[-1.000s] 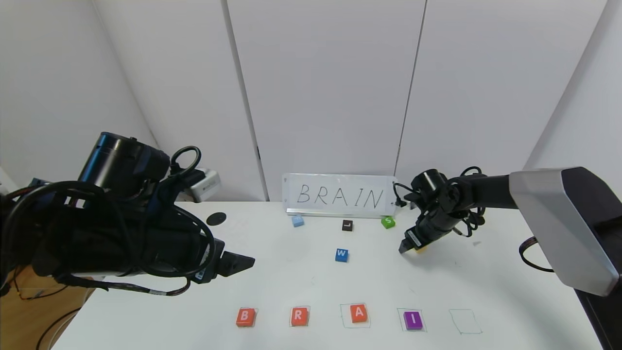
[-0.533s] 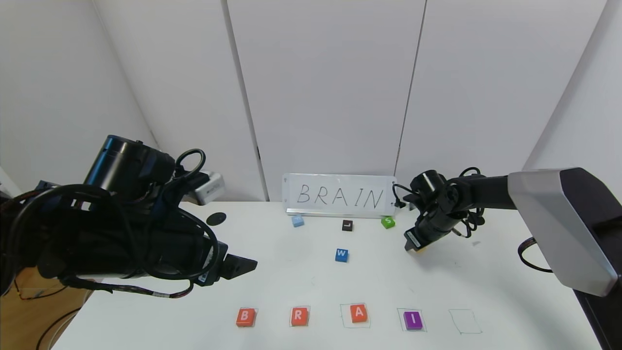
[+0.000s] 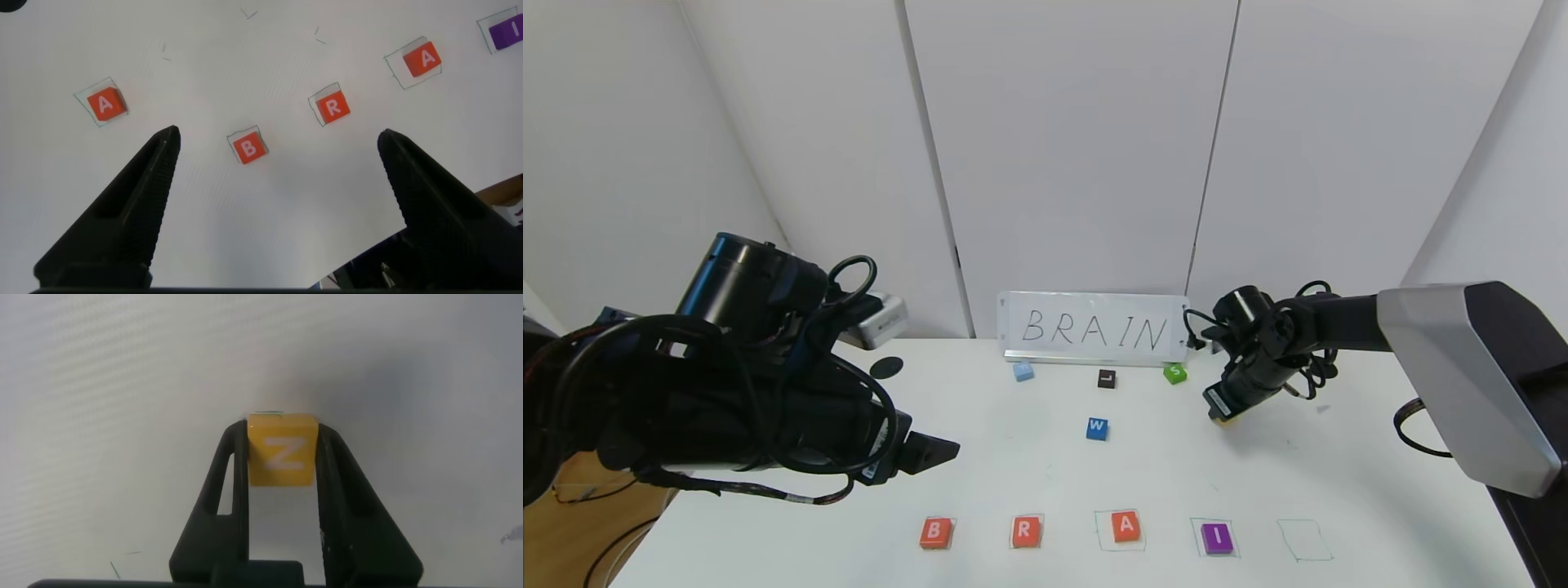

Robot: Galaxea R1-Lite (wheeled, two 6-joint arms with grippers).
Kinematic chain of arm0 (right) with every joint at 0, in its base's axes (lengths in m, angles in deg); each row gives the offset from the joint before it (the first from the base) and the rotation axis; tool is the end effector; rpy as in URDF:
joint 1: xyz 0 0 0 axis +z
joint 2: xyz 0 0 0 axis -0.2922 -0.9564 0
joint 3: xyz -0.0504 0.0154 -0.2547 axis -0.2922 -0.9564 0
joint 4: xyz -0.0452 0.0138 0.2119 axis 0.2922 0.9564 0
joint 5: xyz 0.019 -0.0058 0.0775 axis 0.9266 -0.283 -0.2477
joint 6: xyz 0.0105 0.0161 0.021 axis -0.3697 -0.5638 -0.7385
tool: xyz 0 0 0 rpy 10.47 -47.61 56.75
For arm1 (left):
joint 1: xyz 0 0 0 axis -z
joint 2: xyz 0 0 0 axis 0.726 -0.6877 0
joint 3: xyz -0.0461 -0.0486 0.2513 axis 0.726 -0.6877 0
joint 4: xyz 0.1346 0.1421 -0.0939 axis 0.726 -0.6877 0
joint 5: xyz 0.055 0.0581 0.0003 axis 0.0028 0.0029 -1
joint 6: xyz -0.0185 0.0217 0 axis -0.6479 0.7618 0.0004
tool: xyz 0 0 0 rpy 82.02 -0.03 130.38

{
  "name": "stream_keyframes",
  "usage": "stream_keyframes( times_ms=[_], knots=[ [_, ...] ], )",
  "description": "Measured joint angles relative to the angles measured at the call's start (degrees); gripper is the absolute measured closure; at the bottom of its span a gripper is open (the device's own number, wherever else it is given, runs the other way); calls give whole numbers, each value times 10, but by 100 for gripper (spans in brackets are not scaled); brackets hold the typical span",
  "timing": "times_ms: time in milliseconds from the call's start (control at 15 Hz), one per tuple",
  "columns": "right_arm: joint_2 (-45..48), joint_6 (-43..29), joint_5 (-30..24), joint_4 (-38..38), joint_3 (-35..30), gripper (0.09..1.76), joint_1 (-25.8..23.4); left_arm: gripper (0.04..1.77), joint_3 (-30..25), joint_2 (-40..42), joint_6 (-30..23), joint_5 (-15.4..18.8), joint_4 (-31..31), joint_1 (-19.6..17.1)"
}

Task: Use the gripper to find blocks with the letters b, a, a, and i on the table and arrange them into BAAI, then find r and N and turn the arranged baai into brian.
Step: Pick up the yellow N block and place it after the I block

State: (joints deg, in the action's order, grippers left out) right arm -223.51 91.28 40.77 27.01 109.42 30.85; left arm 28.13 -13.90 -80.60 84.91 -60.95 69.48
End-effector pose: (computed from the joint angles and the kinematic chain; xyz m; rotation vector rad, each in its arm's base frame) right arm 0.4577 0.1128 0.0064 -0.3335 1.1115 0.3308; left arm 0.2603 -0.1106 0.1384 0.1817 0.7968 -0.4072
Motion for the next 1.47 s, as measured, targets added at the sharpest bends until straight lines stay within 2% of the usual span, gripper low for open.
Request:
stream_keyframes(
  times_ms=[200, 467, 800, 1133, 1267, 1467],
  knots=[
    [5, 0, 0, 5, -5, 131, 1, 9, 0, -1, 0, 0, 0, 0],
    [34, 6, -7, 49, -23, 131, 1, 9, 0, -1, 0, 0, -2, 1],
    [102, 53, -14, 32, -126, 131, 0, 9, -4, -1, 0, -1, -2, 9],
    [165, 112, -37, -111, -280, 131, 0, 9, -5, -1, 0, -1, -2, 12],
    [191, 139, -55, -132, -326, 131, 1, 9, -8, -1, 0, -2, -2, 16],
    [225, 226, -84, -132, -374, 131, -7, 9, -9, -1, 0, -5, -2, 20]
  ],
)
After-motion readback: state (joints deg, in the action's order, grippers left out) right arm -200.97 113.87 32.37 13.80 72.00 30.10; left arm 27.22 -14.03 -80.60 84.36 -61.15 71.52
